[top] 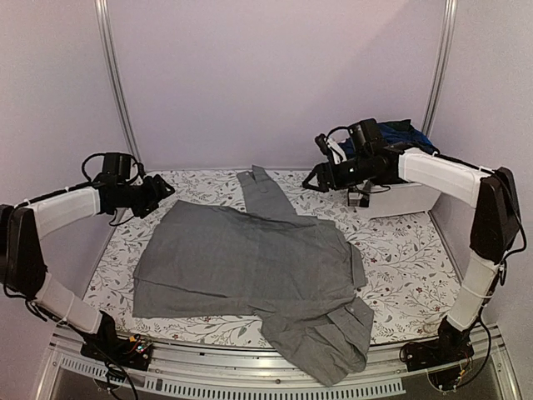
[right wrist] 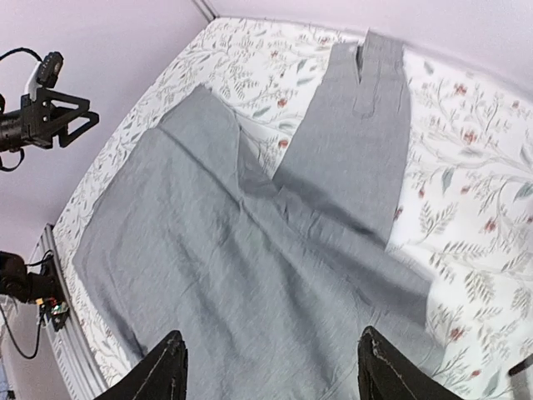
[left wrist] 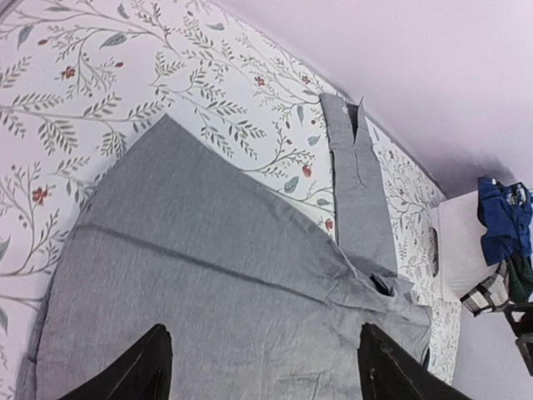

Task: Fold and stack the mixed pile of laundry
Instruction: Pick up the flattened shirt from the center of the board.

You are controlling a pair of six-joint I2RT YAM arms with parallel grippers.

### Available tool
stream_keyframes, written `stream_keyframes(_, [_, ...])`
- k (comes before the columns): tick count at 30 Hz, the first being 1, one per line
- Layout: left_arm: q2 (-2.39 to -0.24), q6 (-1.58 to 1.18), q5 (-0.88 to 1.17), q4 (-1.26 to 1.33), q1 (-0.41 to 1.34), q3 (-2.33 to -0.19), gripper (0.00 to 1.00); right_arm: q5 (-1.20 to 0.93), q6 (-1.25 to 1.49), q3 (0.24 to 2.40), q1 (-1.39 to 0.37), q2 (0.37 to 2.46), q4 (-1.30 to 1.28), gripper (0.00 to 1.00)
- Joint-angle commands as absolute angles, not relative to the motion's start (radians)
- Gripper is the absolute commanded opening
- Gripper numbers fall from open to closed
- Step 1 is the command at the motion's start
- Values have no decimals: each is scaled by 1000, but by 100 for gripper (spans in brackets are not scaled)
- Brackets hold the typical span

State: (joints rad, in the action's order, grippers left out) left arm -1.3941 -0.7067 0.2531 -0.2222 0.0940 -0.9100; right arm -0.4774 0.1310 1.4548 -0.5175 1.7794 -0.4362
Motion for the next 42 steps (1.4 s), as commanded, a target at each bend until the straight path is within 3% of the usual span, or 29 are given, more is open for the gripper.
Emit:
stream_keyframes(1, [-1529, -641, 288, -130, 78, -1019, 76, -274, 81, 1742, -536, 1994, -522, 68])
stream_keyframes(9, [-1695, -583, 263, -163, 75, -1180, 77, -176, 56, 2207, -542, 2395, -607, 66])
stream_keyframes(16, [-1774, -570, 294, -170, 60, -1239, 77, -102, 26, 2275, -560, 2554, -533, 67])
stream_keyframes(24, [-1821, -578, 309, -156, 56, -1238, 77, -45, -29, 2348, -601, 2677, -501, 76])
stream_keyframes(28, [-1835, -582, 311, -155, 53, -1242, 77, -7, -52, 2392, -609, 2736, -515, 74])
stream_keyframes(32, [-1863, -583, 307, -178, 47, -1270, 78, 32, -84, 2395, -617, 2774, -542, 63])
stream_keyframes(34, [-1886, -579, 307, -192, 40, -1290, 78, 23, -95, 2396, -615, 2786, -557, 50])
stream_keyframes(35, [-1896, -579, 304, -199, 37, -1300, 78, 14, -99, 2395, -608, 2786, -560, 41])
stream_keyframes(36, [-1909, -580, 302, -205, 32, -1311, 78, 16, -101, 2397, -602, 2785, -560, 23])
stream_keyframes(38, [-1936, -582, 310, -213, 21, -1339, 77, 11, -96, 2400, -584, 2774, -560, 4])
stream_keyframes(42, [-1977, -584, 319, -210, 0, -1357, 77, 17, -77, 2404, -541, 2703, -531, 0])
